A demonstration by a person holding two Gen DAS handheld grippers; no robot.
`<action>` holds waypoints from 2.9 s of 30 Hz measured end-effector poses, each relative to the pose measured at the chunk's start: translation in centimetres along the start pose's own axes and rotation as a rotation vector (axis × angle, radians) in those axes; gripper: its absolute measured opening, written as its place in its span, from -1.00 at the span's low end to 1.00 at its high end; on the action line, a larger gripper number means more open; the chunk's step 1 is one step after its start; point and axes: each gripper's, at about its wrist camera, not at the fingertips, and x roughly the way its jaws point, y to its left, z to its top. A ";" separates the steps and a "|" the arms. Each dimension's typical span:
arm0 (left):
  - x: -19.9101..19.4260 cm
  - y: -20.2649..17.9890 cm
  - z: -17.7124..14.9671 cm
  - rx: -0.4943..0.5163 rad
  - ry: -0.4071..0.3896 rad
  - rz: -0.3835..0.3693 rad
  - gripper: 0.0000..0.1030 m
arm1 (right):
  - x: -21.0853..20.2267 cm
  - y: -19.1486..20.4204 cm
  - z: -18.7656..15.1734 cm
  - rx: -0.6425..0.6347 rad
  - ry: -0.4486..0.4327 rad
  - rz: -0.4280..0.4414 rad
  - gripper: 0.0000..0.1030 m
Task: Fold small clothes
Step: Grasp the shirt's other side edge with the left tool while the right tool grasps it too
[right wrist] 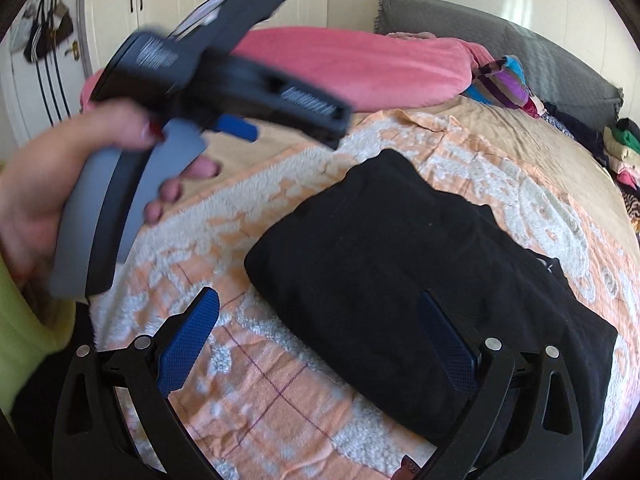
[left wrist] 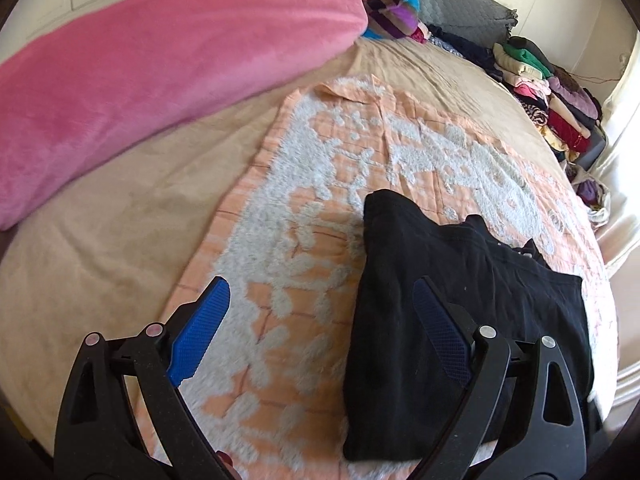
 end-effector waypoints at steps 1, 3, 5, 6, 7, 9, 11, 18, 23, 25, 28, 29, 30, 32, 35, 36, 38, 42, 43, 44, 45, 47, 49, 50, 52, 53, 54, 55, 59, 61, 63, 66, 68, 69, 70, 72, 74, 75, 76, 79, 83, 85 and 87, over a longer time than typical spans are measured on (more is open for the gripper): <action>0.5 -0.1 0.2 0.001 0.010 -0.010 0.67 | 0.5 0.2 -0.2 -0.010 0.006 -0.010 0.91; 1.5 -0.4 0.7 0.006 0.024 -0.030 0.67 | 1.4 0.3 -0.5 -0.027 0.015 -0.023 0.91; 2.3 -0.8 1.1 0.012 0.031 -0.052 0.67 | 2.3 0.5 -0.8 -0.046 0.015 -0.041 0.91; 3.1 -1.1 1.4 0.018 0.046 -0.075 0.67 | 2.7 0.4 -1.0 -0.049 0.017 -0.050 0.91; 3.5 -1.2 1.5 0.019 0.052 -0.083 0.67 | 3.1 0.4 -1.0 -0.048 0.021 -0.051 0.91; 4.6 -1.5 1.8 0.024 0.063 -0.098 0.65 | 4.0 0.1 -1.2 -0.031 0.032 -0.045 0.90; 5.5 -1.7 2.0 0.029 0.084 -0.107 0.52 | 4.9 -0.4 -1.5 -0.016 0.045 -0.061 0.89; 9.4 -2.1 2.2 -0.012 0.177 -0.197 0.29 | 6.3 -0.5 -2.5 -0.120 0.000 -0.174 0.40; 9.7 -3.6 1.8 -0.001 0.183 -0.269 -0.59 | 5.4 -1.7 -2.6 -0.082 -0.045 -0.159 -0.31; 9.5 -4.4 1.7 0.027 0.177 -0.246 -0.75 | 5.0 -2.3 -2.5 -0.061 -0.053 -0.131 -0.48; 9.1 -4.6 1.8 0.000 0.180 -0.251 -0.77 | 4.3 -2.7 -2.3 -0.041 -0.063 -0.111 -0.58; 8.8 -4.7 1.8 -0.005 0.177 -0.252 -0.78 | 4.0 -2.6 -2.3 -0.034 -0.068 -0.105 -0.60; 8.5 -4.8 1.8 -0.007 0.174 -0.251 -0.78 | 3.9 -2.7 -2.3 -0.030 -0.071 -0.100 -0.61; 7.7 -5.1 1.9 -0.011 0.164 -0.253 -0.78 | 3.4 -3.0 -2.4 -0.024 -0.081 -0.092 -0.63; 6.5 -5.8 2.1 -0.005 0.149 -0.249 -0.78 | 2.4 -3.1 -2.4 -0.005 -0.096 -0.077 -0.66; 6.3 -6.0 2.3 -0.003 0.146 -0.249 -0.78 | 2.2 -3.1 -2.5 -0.002 -0.101 -0.075 -0.66; 5.8 -6.5 2.4 0.000 0.142 -0.243 -0.78 | 1.5 -3.3 -2.4 0.006 -0.114 -0.073 -0.67; 4.8 -7.8 2.9 0.019 0.132 -0.232 -0.78 | 0.4 -3.5 -2.5 0.030 -0.131 -0.066 -0.68; 4.7 -8.0 2.9 0.021 0.129 -0.231 -0.78 | 0.1 -3.6 -2.6 0.035 -0.134 -0.065 -0.68; 4.5 -8.3 3.0 0.022 0.127 -0.230 -0.78 | -0.1 -3.6 -2.7 0.040 -0.136 -0.063 -0.68; 4.3 -8.6 3.0 0.024 0.125 -0.230 -0.78 | -0.3 -3.7 -2.7 0.046 -0.140 -0.062 -0.68; 4.1 -9.1 3.0 0.027 0.121 -0.226 -0.78 | -0.6 -4.0 -2.8 0.059 -0.143 -0.058 -0.68; 3.9 -9.5 2.9 0.030 0.115 -0.223 -0.78 | -0.9 -4.2 -3.0 0.072 -0.145 -0.055 -0.70; 3.7 -9.7 2.9 0.031 0.109 -0.219 -0.78 | -1.0 -4.3 -3.0 0.074 -0.148 -0.055 -0.70; 3.3 -10.1 2.8 0.042 0.097 -0.211 -0.78 | -1.2 -4.4 -3.1 0.076 -0.154 -0.053 -0.70; 3.1 -10.3 2.8 0.046 0.093 -0.211 -0.78 | -1.4 -4.5 -3.3 0.078 -0.156 -0.054 -0.70; 2.9 -10.5 2.7 0.047 0.089 -0.214 -0.78 | -1.3 -4.5 -3.2 0.081 -0.158 -0.054 -0.70; 2.7 -10.6 2.7 0.048 0.088 -0.216 -0.78 | -1.4 -4.7 -3.2 0.083 -0.159 -0.054 -0.70; 2.5 -11.1 2.7 0.046 0.084 -0.220 -0.78 | -1.7 -4.8 -3.4 0.088 -0.162 -0.053 -0.70; 2.4 -11.2 2.6 0.041 0.085 -0.219 -0.78 | -1.8 -4.9 -3.5 0.091 -0.165 -0.050 -0.70; 2.4 -11.3 2.6 0.039 0.084 -0.219 -0.78 | -1.8 -4.9 -3.4 0.100 -0.165 -0.044 -0.70; 2.4 -11.3 2.6 0.039 0.085 -0.221 -0.78 | -2.0 -5.4 -3.5 0.114 -0.168 -0.037 -0.70; 2.3 -11.6 2.5 0.036 0.085 -0.228 -0.78 | -2.0 -5.6 -3.4 0.115 -0.170 -0.039 -0.70; 2.2 -11.7 2.5 0.033 0.085 -0.233 -0.78 | -2.1 -5.6 -3.5 0.118 -0.170 -0.038 -0.70; 2.2 -11.8 2.5 0.032 0.083 -0.236 -0.78 | -2.0 -5.8 -3.5 0.119 -0.171 -0.039 -0.70; 2.1 -12.1 2.4 0.032 0.082 -0.241 -0.78 | -2.1 -5.9 -3.5 0.123 -0.172 -0.042 -0.70; 2.0 -12.3 2.4 0.034 0.080 -0.245 -0.78 | -2.2 -6.0 -3.5 0.124 -0.175 -0.046 -0.70; 1.9 -12.5 2.3 0.036 0.080 -0.246 -0.78 | -2.3 -6.0 -3.5 0.126 -0.175 -0.047 -0.70; 1.8 -12.6 2.3 0.036 0.079 -0.248 -0.78 | -2.4 -6.1 -3.6 0.129 -0.176 -0.047 -0.70; 1.6 -12.9 2.2 0.035 0.078 -0.253 -0.78 | -2.8 -6.3 -3.7 0.137 -0.181 -0.050 -0.70; 1.5 -13.4 2.2 0.034 0.080 -0.264 -0.78 | -3.3 -6.4 -3.9 0.143 -0.188 -0.058 -0.73; 1.4 -13.9 2.1 0.037 0.080 -0.269 -0.78 | -3.6 -6.6 -4.0 0.151 -0.189 -0.056 -0.82; 1.2 -14.3 2.0 0.040 0.081 -0.275 -0.78 | -3.7 -6.7 -4.2 0.157 -0.184 -0.056 -0.82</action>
